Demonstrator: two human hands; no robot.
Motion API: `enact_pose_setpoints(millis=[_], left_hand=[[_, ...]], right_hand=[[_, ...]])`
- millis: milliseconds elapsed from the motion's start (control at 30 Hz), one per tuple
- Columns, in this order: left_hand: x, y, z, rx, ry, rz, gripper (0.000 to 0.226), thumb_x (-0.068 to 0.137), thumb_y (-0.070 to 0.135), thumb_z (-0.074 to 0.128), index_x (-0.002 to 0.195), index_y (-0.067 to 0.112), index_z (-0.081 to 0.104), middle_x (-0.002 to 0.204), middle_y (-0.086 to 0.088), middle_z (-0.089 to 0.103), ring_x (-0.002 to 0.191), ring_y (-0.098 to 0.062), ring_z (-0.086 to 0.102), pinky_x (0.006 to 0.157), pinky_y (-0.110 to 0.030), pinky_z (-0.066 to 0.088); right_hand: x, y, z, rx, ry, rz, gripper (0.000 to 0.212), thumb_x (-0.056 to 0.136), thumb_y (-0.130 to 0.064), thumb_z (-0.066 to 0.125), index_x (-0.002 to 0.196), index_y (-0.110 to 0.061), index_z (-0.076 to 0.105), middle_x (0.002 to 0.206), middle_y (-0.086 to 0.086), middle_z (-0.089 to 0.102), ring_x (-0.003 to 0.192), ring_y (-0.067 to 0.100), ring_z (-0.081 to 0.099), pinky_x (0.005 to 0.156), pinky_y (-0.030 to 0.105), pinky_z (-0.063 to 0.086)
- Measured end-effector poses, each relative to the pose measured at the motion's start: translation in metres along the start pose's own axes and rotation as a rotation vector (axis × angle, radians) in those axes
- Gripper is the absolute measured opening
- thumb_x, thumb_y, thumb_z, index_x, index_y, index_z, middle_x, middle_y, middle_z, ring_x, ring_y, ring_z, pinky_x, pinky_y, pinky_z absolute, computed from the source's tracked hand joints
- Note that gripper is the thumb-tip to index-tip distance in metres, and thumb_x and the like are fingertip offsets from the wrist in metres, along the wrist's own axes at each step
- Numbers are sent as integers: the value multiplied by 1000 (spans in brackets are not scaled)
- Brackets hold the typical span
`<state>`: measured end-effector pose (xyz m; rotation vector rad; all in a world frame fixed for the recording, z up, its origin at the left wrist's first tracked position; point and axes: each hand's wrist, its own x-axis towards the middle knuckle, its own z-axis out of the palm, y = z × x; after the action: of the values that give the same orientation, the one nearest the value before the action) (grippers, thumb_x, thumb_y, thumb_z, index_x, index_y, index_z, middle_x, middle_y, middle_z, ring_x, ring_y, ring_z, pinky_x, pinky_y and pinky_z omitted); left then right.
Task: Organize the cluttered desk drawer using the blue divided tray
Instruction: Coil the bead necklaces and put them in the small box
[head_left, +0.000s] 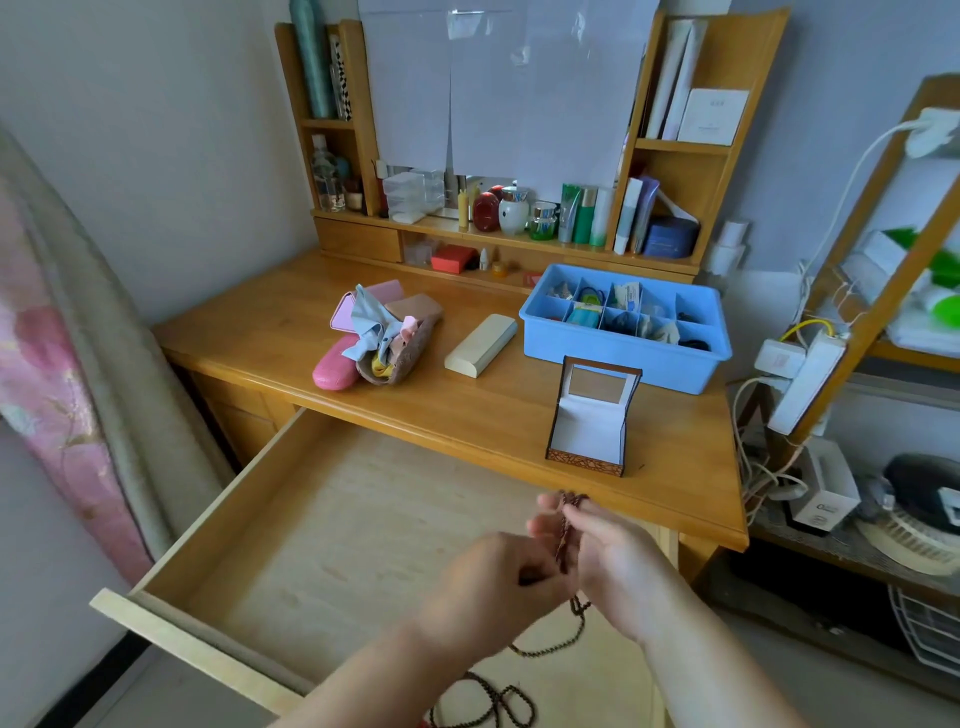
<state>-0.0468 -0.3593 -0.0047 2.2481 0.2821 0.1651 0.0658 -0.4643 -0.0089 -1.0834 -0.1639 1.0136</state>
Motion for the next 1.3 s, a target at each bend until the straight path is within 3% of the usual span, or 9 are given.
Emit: enact_pose_setpoints(millis=[167,367,500,667,800,933,1033,1167,1300], left_hand=[[26,0,-25,-224,127,-215,36,79,39,72,56,21,52,42,11,42,39,-5,38,45,-18,35],[11,-51,-34,-1281,143,-516,28,74,26,66,57,15,47,50,-1,36,44,-14,45,74,-41,59],[0,-50,-3,-1588,253,-505,18,78,4,59,60,6,57,54,-8,50,57,-21,62,71,-44,60],[-11,-35,25,-357,183,-239,27,79,-4,49,71,18,62,66,1,53,58,-8,51,67,-26,50],[-5,-3,15,204,141,141,23,72,19,47,84,26,65,85,11,60,74,-6,56,65,-22,46],[18,3,-9,-26,282,-115,22,75,16,59,92,30,57,64,10,51,54,-4,46,52,-19,38],[26,0,-22,-618,-50,-398,35,80,14,69,112,20,57,82,1,59,61,-9,53,61,-21,45],[24,-5,-19,-816,-214,-365,46,74,34,68,116,17,61,100,-4,67,96,-20,64,96,-35,47],[28,-11,-10,-1045,-186,-286,54,76,21,69,126,15,50,99,-8,66,98,-26,65,91,-40,52]], right_hand=[[-14,-4,-6,-295,-137,206,43,87,-50,55,74,-10,64,49,-1,34,41,12,26,43,24,27],[-17,-14,-23,298,-254,168,35,59,-17,89,74,-7,60,46,-5,30,36,6,22,36,20,28],[-7,-1,-10,564,31,65,9,77,-14,65,78,-9,57,48,-6,40,36,8,38,40,22,38],[3,9,3,483,239,-74,13,95,-12,49,91,-6,59,73,9,68,73,23,65,76,34,48],[-2,15,5,-167,112,-16,27,83,-31,61,89,-6,65,74,9,66,67,21,58,61,31,42],[-12,5,6,-336,-98,91,33,84,-41,61,82,-8,65,59,4,52,51,15,44,51,25,38],[-14,-6,2,-313,-193,139,28,76,-25,69,92,-5,56,52,0,42,43,10,32,47,22,35],[-10,-12,-3,-186,-291,152,8,77,-8,66,82,-12,62,52,-2,37,42,8,30,50,24,35],[-1,-11,-12,-68,-287,134,9,70,-4,62,74,-11,66,49,-1,38,41,9,34,51,26,38]])
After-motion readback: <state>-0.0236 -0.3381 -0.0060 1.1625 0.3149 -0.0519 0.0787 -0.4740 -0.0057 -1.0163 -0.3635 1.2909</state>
